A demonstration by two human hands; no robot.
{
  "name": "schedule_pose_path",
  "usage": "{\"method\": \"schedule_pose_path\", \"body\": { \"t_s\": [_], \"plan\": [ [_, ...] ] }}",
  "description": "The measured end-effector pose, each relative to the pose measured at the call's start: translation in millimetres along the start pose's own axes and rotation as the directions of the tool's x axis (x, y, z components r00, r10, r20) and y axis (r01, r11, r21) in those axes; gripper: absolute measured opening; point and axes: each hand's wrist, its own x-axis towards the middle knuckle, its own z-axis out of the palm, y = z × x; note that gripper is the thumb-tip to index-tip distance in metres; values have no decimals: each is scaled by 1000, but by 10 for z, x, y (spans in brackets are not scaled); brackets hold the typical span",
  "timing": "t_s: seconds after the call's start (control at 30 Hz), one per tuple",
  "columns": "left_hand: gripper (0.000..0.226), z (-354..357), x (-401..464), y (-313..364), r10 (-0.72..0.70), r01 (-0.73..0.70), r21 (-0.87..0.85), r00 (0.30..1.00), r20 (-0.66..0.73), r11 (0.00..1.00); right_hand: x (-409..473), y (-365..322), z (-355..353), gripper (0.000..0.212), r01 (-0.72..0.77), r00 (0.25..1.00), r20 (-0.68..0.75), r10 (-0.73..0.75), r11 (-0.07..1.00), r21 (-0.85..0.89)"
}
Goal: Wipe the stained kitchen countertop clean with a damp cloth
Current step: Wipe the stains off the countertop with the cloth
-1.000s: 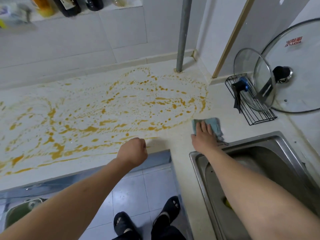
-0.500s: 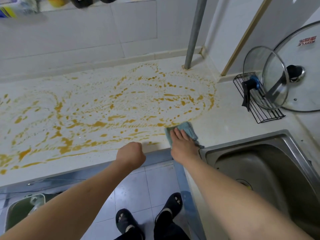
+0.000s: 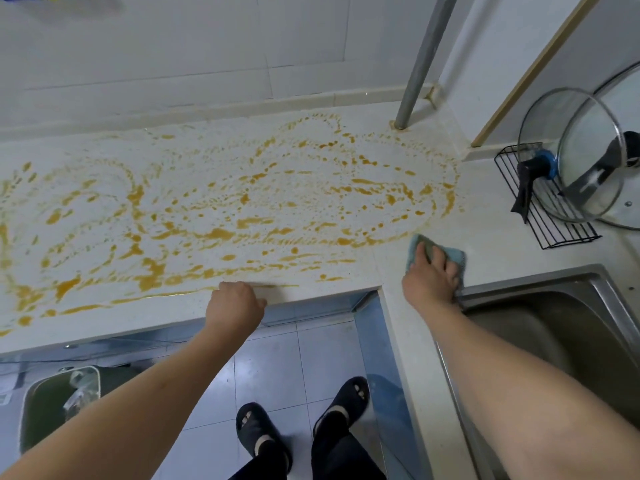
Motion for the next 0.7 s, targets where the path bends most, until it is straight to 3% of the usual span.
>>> {"method": "schedule_pose_path", "body": {
  "t_s": [0.13,0.3,0.43,0.6,0.7],
  "plan": [
    [48,28,32,18,-13,14,-17,999,42,1000,-429,-462,185,86,80,996,38,-80,997,1],
    [54,70,-13,24,-27,27,-4,1000,12,1000,-885,-1026,397,82,323,945,51,-324,946,26],
    [54,58,-32,-30,-7,7,-60,1000,-3,998,-773,-902,334,83,473,879,88,-468,881,-36],
    [51,22,-91,-222,62,-65,-191,998,-17,979,-351,-439,133,71,173,985,45,-169,979,-109],
    [51,4,-152,-400,89,-102,-233,994,-64,967,-314,-582,166,74,145,986,90,-137,985,-90]
  ]
}}
